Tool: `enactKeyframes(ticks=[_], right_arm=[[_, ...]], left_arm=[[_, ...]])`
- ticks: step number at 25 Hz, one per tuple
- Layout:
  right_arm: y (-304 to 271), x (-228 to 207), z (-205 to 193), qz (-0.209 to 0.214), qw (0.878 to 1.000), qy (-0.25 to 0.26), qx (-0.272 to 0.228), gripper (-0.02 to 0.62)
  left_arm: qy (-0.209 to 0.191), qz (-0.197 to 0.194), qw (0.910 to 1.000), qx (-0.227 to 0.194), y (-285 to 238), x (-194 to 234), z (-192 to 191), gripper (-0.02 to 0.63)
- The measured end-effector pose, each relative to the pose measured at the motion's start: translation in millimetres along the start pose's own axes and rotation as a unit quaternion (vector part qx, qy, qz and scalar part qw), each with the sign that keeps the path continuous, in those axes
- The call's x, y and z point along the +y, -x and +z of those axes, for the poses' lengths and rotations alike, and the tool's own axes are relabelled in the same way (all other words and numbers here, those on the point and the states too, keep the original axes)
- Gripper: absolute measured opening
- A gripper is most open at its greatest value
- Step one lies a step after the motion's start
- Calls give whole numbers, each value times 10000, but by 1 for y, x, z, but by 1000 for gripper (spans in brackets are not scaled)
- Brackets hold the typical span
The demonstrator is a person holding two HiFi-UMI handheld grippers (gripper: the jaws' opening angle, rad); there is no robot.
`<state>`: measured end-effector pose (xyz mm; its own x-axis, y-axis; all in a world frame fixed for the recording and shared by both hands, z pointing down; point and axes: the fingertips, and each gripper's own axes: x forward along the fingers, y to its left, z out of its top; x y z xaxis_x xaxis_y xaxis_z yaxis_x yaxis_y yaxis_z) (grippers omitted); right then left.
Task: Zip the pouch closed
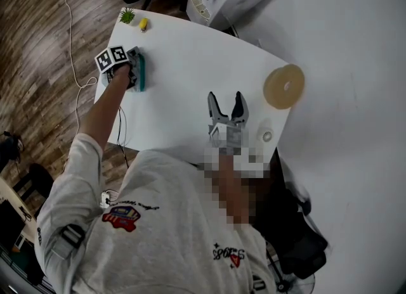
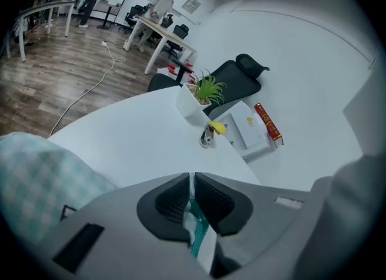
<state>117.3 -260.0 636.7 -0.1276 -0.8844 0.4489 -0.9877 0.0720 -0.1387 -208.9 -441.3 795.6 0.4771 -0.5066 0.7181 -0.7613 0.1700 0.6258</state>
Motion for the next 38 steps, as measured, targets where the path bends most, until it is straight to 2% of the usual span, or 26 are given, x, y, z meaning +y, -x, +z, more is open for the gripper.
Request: enactKeyframes(ticks=[12,18,24,33,38], right_arm=[[20,6,11,174,9995,80,-251,382],[35,15,22,409,9980,220,-426,382],[47,28,34,693,9953,376,-565,380],[57,49,64,1127,9881,608,-851,376],[66,51,84,1204,9848,676,-1058,371]], left_arm=[[-327,-687,9961,-438,46,-32,-6,21],[-732,-1054,9887,-772,83,-62,-13,20],[-943,-1274,9807,-1142,126,-84,-14,20],[-1100,-1858,9590,-1835,192,-121,-10,18],[-1185,-2378,9385,-2206,225,-155,-5,18]])
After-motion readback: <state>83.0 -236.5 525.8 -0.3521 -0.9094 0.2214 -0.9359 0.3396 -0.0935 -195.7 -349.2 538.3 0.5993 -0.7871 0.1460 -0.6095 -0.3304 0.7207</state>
